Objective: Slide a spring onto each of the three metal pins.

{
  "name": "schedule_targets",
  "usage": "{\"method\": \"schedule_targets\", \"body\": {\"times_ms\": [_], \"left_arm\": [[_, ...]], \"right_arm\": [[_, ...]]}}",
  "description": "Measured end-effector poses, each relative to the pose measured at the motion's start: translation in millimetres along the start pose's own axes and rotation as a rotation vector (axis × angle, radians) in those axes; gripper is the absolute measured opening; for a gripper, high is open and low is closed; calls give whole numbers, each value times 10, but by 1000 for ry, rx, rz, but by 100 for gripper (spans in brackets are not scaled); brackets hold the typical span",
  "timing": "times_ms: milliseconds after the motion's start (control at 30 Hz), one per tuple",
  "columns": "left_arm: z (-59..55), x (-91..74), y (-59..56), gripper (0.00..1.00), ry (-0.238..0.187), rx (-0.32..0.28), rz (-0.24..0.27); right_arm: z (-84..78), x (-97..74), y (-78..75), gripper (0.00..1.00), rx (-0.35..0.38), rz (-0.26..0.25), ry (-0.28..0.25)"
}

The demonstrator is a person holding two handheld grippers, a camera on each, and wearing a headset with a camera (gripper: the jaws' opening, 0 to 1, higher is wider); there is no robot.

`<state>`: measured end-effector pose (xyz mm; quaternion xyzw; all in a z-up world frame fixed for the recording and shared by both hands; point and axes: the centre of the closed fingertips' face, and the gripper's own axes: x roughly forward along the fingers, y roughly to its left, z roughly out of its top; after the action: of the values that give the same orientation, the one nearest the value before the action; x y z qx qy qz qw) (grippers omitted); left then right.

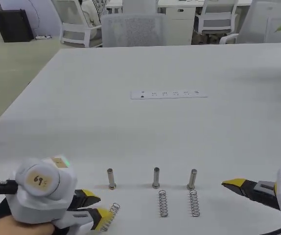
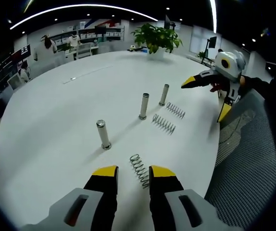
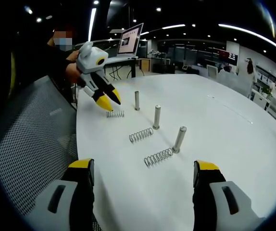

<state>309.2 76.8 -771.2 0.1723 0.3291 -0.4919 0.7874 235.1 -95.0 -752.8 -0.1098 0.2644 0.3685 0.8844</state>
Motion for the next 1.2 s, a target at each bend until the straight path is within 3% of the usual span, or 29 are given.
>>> {"method": "schedule_targets", "body": {"times_ms": [300, 600, 767, 1067, 1200], "left_arm": [[-98, 55, -106, 18, 40, 34, -29], [-165, 105, -126, 16, 69, 69, -34], [-198, 105, -108, 13, 81, 84, -28], [-225, 88, 63, 11, 84, 83, 13], [-224, 81, 72, 10, 78, 82, 22]], "right_arm": [[3, -1, 3, 84, -1, 0, -1], [10, -1, 4, 84, 0, 1, -3], [7, 1, 6, 84, 1, 2, -3], [3, 1, 12, 84, 3, 4, 1], [2, 0, 13, 84, 2, 5, 2]]}}
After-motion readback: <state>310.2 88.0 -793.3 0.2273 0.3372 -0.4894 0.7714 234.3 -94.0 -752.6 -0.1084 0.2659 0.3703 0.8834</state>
